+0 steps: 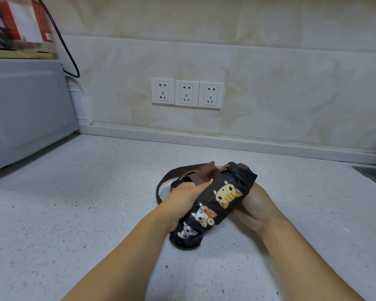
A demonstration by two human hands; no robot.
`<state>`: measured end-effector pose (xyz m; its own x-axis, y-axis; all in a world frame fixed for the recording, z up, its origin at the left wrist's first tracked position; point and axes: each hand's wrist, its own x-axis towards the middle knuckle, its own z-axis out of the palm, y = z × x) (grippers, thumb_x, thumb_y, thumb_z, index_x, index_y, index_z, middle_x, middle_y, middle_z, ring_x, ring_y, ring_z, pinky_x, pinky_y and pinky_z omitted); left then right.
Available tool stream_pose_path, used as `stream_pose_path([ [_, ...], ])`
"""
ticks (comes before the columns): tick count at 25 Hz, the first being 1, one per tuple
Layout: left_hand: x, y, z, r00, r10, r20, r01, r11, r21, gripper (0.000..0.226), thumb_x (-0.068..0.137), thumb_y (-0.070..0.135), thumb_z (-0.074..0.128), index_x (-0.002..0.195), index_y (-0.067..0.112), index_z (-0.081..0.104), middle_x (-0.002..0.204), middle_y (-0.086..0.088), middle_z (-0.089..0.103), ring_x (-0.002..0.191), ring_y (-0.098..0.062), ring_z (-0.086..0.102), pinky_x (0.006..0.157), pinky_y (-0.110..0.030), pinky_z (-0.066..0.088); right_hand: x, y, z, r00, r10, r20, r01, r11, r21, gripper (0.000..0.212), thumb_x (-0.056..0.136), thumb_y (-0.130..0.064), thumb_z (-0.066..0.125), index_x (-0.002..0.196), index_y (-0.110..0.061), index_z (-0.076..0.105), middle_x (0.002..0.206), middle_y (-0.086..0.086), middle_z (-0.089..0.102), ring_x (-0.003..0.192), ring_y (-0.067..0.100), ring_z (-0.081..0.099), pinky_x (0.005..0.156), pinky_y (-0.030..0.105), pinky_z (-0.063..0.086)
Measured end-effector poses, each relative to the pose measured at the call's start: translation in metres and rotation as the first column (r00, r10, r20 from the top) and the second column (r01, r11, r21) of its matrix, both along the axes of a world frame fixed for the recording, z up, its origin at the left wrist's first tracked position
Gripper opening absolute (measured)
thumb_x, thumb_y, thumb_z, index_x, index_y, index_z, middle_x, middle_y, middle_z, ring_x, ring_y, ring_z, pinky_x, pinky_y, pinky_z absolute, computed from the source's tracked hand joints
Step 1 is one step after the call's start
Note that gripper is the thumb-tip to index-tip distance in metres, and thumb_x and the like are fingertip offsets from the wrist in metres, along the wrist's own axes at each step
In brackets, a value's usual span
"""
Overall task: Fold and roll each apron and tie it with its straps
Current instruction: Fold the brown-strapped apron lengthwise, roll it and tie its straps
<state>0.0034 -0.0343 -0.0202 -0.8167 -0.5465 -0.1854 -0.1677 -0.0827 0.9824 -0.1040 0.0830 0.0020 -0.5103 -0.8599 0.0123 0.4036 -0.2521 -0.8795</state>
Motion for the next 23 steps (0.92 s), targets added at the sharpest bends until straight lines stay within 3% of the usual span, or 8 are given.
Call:
stream_pose_path([
  [2,0.001,-0.002,-0.001,1.000,0.005,0.011,-0.005,0.999,0.038,0.035,0.080,0.046,0.072,0.086,0.012,0.065,0.084,-0.012,0.070,0.072,-0.023,0.066,0.069,-0.029,0.050,-0.001,-0.001,-0.003,0.992,-0.045,-0.121,0.052,0.997,0.062,0.023,0.097,0.006,0.039,0.105,0.001,0.060,0.087,0.004,0.066,0.078,0.014,0.064,0.075,0.028,0.052],
  [6,0.001,-0.005,0.003,0.996,0.042,0.083,-0.038,0.998,-0.053,0.038,0.086,0.049,0.065,0.083,0.011,0.068,0.071,-0.003,0.072,0.066,-0.017,0.067,0.064,-0.024,0.050,0.004,0.004,0.000,0.815,0.084,-0.573,0.145,0.928,0.342,0.029,0.099,0.000,0.044,0.080,-0.014,0.060,0.077,0.002,0.068,0.078,0.015,0.062,0.080,0.027,0.054],
  [8,-0.002,-0.007,0.002,0.988,0.112,0.110,-0.104,0.992,-0.075,0.044,0.087,0.051,0.062,0.086,0.008,0.064,0.062,0.000,0.067,0.057,-0.014,0.062,0.057,-0.020,0.046,0.006,0.001,0.006,0.662,0.145,-0.735,0.322,0.830,0.455,0.035,0.099,-0.001,0.043,0.067,-0.016,0.043,0.067,0.003,0.049,0.064,0.010,0.044,0.063,0.010,0.044],
  [10,-0.004,-0.008,0.003,0.979,0.167,0.120,-0.156,0.983,-0.094,0.042,0.088,0.050,0.061,0.087,0.008,0.064,0.055,0.004,0.064,0.049,-0.008,0.059,0.048,-0.015,0.043,0.006,-0.005,0.007,0.597,0.139,-0.790,0.429,0.777,0.461,0.037,0.100,-0.004,0.040,0.065,-0.017,0.035,0.063,-0.001,0.038,0.057,0.006,0.032,0.048,0.009,0.032],
  [14,-0.009,-0.012,0.003,0.960,0.237,0.148,-0.202,0.954,-0.221,0.044,0.093,0.050,0.052,0.087,0.007,0.059,0.064,0.002,0.060,0.055,-0.006,0.052,0.045,-0.012,0.039,0.006,-0.012,-0.001,0.641,0.131,-0.756,0.489,0.690,0.534,0.029,0.095,-0.005,0.044,0.068,-0.013,0.039,0.064,0.004,0.042,0.056,0.012,0.035,0.052,0.020,0.030],
  [17,-0.008,-0.010,0.001,0.953,0.288,0.095,-0.262,0.940,-0.219,0.045,0.093,0.048,0.053,0.088,0.004,0.060,0.074,-0.005,0.056,0.063,-0.011,0.050,0.054,-0.016,0.043,0.011,-0.012,-0.002,0.795,0.023,-0.606,0.358,0.789,0.499,0.015,0.096,-0.008,0.044,0.082,-0.011,0.051,0.064,0.008,0.048,0.047,0.012,0.043,0.045,0.019,0.035],
  [19,-0.006,-0.010,0.000,0.938,0.345,0.036,-0.339,0.933,-0.123,0.039,0.093,0.045,0.056,0.085,0.007,0.061,0.071,0.000,0.056,0.062,-0.012,0.052,0.059,-0.022,0.046,0.011,-0.010,0.000,0.854,0.034,-0.520,0.251,0.848,0.467,0.017,0.097,-0.012,0.043,0.083,-0.015,0.052,0.061,0.001,0.039,0.046,0.011,0.033,0.041,0.020,0.028],
  [23,-0.004,-0.007,0.002,0.890,0.452,0.065,-0.440,0.887,-0.144,0.043,0.096,0.030,0.057,0.135,0.012,0.051,0.068,0.000,0.040,0.068,-0.016,0.046,0.063,-0.028,0.039,0.010,-0.001,0.006,0.880,0.236,-0.413,-0.037,0.899,0.436,0.007,0.082,-0.020,0.060,0.078,-0.023,0.056,0.066,-0.007,0.049,0.051,0.007,0.028,0.046,0.020,0.021],
])
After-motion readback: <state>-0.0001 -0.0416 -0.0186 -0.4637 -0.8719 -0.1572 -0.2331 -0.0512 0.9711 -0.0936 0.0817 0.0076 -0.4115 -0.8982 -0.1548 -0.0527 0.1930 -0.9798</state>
